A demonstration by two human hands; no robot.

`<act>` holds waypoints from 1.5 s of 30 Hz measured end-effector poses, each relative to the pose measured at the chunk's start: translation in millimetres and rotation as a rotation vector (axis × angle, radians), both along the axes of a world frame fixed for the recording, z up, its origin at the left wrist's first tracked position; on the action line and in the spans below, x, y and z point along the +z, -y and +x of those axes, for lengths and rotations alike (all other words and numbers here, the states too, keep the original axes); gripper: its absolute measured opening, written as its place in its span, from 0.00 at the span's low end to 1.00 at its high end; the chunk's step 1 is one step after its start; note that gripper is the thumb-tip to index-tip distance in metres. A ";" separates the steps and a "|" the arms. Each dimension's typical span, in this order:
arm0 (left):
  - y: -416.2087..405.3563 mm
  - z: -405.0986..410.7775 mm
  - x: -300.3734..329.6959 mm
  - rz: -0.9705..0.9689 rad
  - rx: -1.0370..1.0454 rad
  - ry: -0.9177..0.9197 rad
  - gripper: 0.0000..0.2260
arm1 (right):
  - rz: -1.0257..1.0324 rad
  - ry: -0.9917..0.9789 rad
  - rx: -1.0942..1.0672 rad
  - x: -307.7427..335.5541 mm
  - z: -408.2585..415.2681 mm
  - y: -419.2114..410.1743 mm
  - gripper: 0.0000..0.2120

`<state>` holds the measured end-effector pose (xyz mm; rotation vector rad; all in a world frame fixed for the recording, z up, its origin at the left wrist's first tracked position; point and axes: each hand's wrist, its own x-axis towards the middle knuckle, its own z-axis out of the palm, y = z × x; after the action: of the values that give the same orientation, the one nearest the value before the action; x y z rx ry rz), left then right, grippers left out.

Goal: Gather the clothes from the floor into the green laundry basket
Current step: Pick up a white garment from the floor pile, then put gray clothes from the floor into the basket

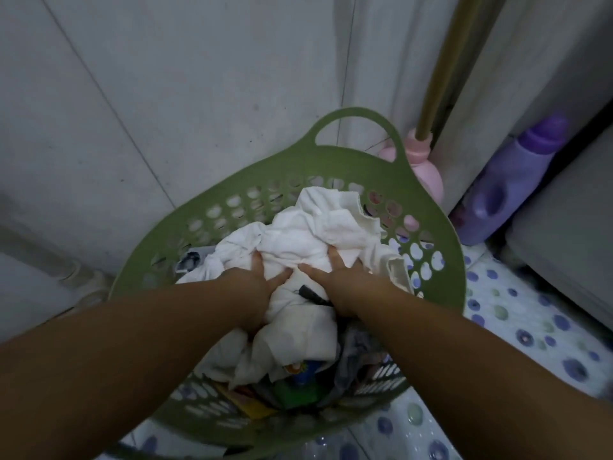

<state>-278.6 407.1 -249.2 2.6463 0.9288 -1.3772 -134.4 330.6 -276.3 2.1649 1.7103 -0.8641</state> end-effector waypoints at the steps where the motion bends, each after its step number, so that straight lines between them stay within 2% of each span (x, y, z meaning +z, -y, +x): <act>1: 8.4 -2.0 6.3 0.024 -0.014 -0.046 0.51 | -0.049 0.025 0.025 10.5 -5.3 9.1 0.37; 4: 26.4 -5.1 25.1 0.032 -0.015 -0.041 0.54 | -0.164 0.058 0.009 35.1 -13.2 32.5 0.48; 6: 33.0 3.8 48.2 0.001 -0.056 -0.077 0.49 | -0.174 0.077 0.030 46.4 -12.5 47.1 0.49; 8: 39.4 20.4 70.7 0.029 -0.048 -0.089 0.41 | -0.101 0.067 0.034 56.5 -10.1 58.7 0.46; 10: 55.0 36.3 94.3 0.068 -0.069 -0.066 0.33 | 0.005 0.026 0.018 74.8 -8.9 73.0 0.38; 12: 85.4 50.1 115.5 0.104 -0.057 0.102 0.20 | 0.129 0.007 -0.032 92.3 -7.0 95.3 0.28; 14: 116.6 65.3 127.6 0.141 -0.083 0.298 0.12 | 0.294 -0.033 -0.132 103.6 -4.2 119.6 0.22; 16: 148.9 82.2 128.7 0.137 -0.086 0.464 0.13 | 0.460 -0.062 -0.222 111.7 5.1 155.4 0.17; 18: 182.5 100.3 121.5 0.054 -0.097 0.620 0.15 | 0.554 -0.040 -0.288 117.3 19.4 200.2 0.14; 22: 255.0 123.0 112.9 -0.132 -0.135 0.790 0.19 | 0.538 0.014 -0.457 116.1 49.6 294.0 0.13; 30: 400.6 152.2 79.0 -0.463 -0.222 0.712 0.25 | 0.424 0.081 -0.802 92.0 74.5 452.9 0.15; 36: 445.9 155.3 51.8 -0.632 -0.299 0.623 0.26 | 0.350 0.175 -0.973 62.7 88.7 519.2 0.19; 39: 458.2 163.1 33.2 -0.670 -0.254 0.612 0.26 | 0.301 0.218 -1.101 37.3 96.7 547.1 0.27; 43: 475.0 176.7 13.9 -0.724 -0.139 0.643 0.26 | 0.020 0.369 -1.046 14.2 101.0 558.9 0.43; 45: 482.9 182.5 4.4 -0.752 -0.090 0.644 0.27 | -0.037 0.427 -0.960 5.7 102.5 556.9 0.43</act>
<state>-96.0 -75.9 -244.8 2.2677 0.1607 -0.5940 -31.9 -226.2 -270.5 2.8591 0.4027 -0.5090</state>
